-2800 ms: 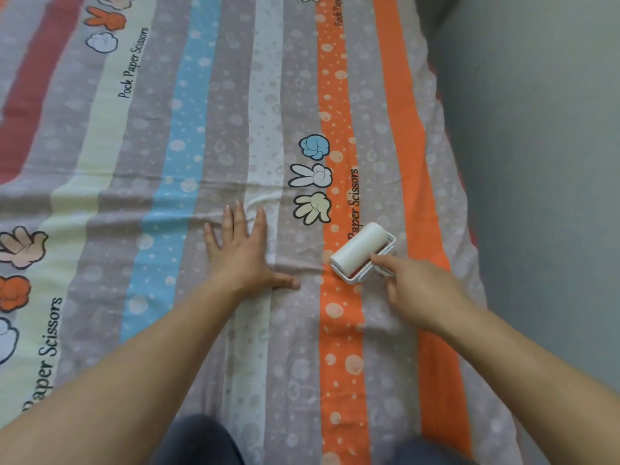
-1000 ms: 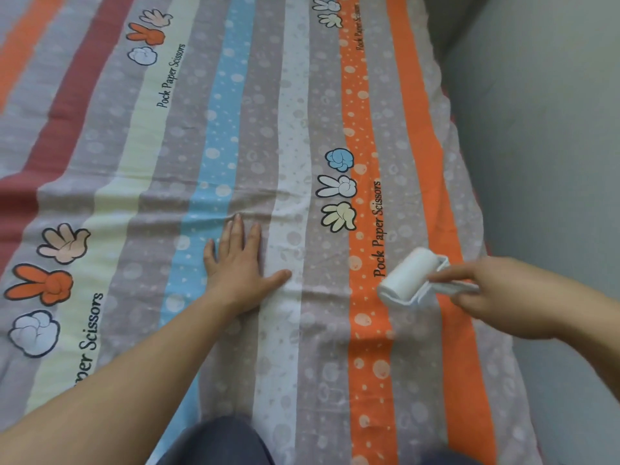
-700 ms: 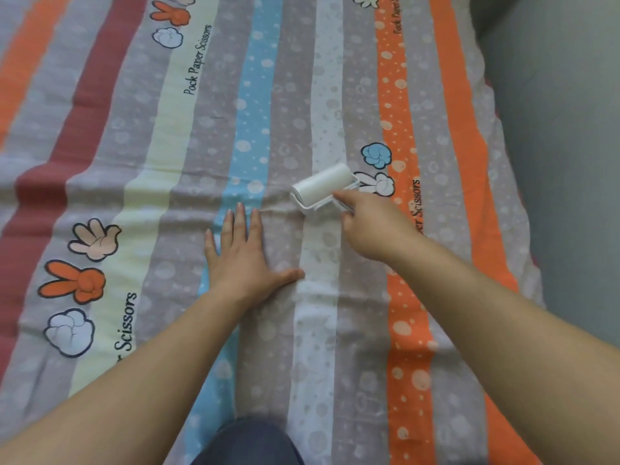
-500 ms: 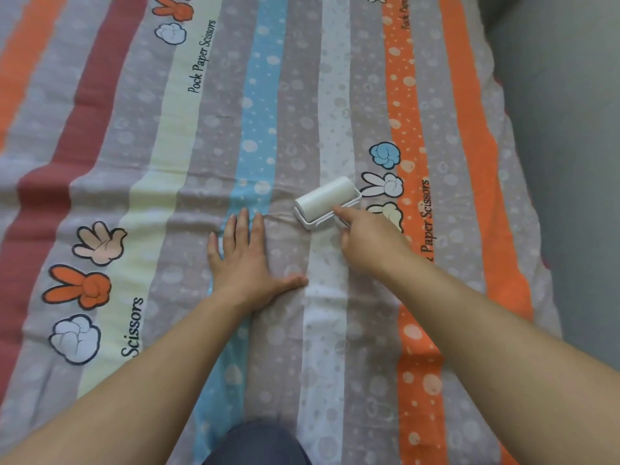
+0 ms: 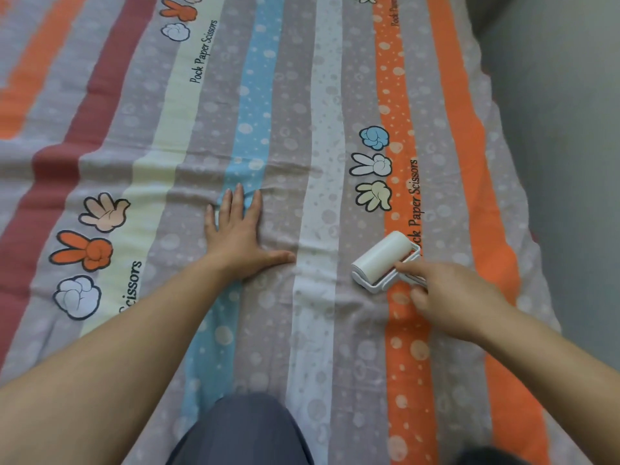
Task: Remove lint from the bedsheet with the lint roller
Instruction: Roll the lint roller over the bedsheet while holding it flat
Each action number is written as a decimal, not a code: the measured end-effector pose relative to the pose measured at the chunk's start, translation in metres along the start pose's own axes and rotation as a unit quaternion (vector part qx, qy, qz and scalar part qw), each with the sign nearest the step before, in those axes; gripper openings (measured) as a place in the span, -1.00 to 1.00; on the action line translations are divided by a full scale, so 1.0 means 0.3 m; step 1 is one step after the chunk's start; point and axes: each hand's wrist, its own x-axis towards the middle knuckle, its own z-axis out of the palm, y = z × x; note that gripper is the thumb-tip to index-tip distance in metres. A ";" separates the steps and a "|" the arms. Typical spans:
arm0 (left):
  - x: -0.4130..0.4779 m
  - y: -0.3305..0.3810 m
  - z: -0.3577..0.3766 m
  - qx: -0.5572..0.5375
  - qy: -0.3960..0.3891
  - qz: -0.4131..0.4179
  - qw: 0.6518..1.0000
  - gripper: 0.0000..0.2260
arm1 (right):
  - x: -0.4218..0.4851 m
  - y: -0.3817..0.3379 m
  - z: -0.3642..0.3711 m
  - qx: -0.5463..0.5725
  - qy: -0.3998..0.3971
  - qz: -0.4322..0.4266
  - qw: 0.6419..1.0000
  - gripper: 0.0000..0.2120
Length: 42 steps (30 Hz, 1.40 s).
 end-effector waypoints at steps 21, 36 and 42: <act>0.129 -0.037 -0.141 0.011 -0.160 -0.061 0.985 0.42 | 0.391 -0.432 -0.235 0.135 -0.007 -0.017 0.991 -0.52; 0.176 -0.069 -0.105 0.003 -0.220 -0.063 0.973 0.48 | 0.293 -0.331 -0.095 0.127 -0.028 -0.010 0.991 -0.48; 0.133 -0.083 -0.078 0.000 -0.147 -0.029 0.989 0.45 | 0.168 -0.231 -0.005 0.092 -0.017 0.009 0.996 -0.50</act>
